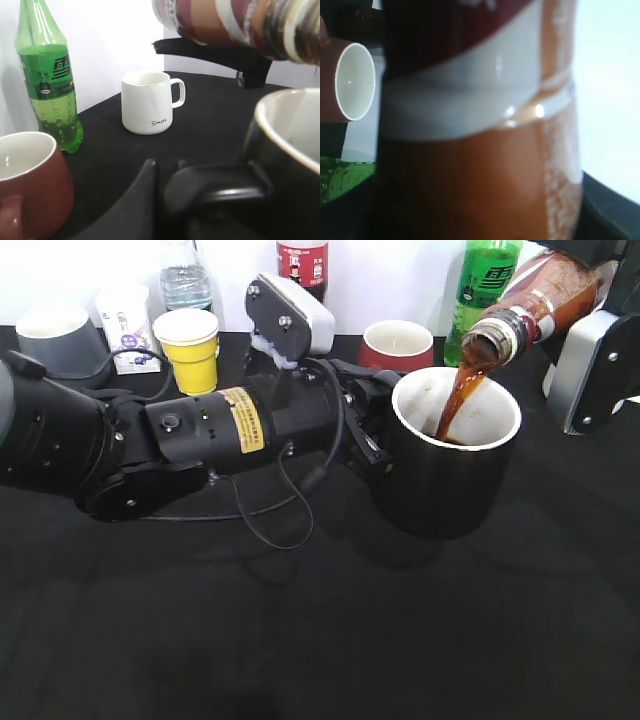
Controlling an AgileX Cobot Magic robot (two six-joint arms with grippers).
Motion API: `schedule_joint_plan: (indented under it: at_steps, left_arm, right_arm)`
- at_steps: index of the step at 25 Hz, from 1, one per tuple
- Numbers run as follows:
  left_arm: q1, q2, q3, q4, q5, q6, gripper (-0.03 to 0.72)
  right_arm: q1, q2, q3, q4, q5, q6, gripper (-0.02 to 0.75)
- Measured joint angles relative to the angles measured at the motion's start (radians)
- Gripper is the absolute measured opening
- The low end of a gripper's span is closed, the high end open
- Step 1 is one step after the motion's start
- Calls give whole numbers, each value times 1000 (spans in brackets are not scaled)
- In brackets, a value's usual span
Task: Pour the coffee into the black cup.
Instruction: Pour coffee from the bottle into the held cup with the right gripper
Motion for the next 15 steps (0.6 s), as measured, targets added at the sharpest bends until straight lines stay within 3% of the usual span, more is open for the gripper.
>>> schedule_joint_plan:
  at_steps: [15]
  left_arm:
    - [0,0,0,1,7,0,57]
  right_arm:
    - [0,0,-2,51,-5,-142,532]
